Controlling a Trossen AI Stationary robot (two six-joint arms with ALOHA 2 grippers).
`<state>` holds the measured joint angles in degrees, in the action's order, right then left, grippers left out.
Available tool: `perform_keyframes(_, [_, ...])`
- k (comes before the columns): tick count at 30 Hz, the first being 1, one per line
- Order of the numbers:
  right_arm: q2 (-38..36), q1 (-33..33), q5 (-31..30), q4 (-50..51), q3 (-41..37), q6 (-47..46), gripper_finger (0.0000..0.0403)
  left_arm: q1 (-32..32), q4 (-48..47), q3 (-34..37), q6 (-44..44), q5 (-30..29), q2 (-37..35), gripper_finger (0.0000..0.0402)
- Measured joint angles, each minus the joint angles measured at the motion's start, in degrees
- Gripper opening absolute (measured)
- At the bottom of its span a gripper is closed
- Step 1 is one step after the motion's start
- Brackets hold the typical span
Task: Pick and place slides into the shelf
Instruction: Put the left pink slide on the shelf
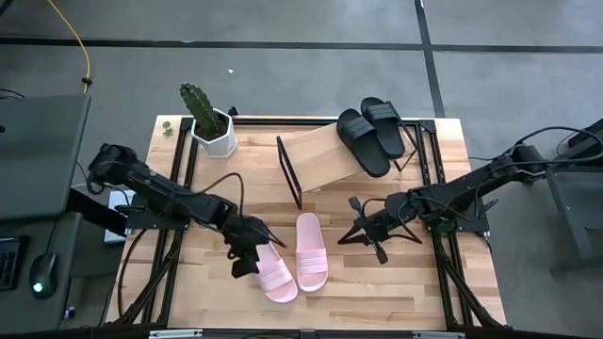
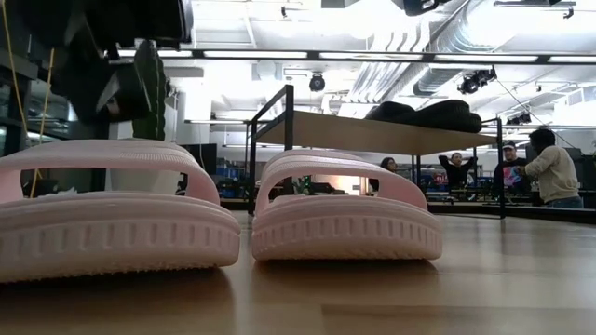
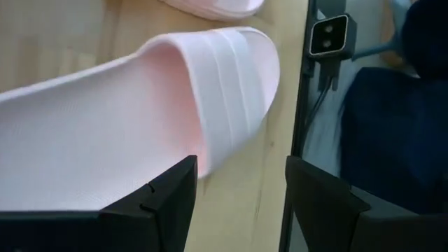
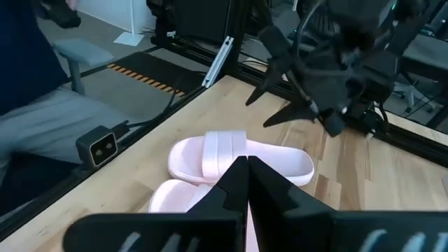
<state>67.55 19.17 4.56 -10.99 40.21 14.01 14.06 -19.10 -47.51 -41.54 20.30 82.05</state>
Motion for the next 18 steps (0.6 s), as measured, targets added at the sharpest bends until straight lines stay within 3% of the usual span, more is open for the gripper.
perform_keyframes(18, [0.0,1.9,-2.0,2.2,1.8,-0.9,0.0000,-0.2,8.3,0.0,-0.8,3.3,9.6,0.0207])
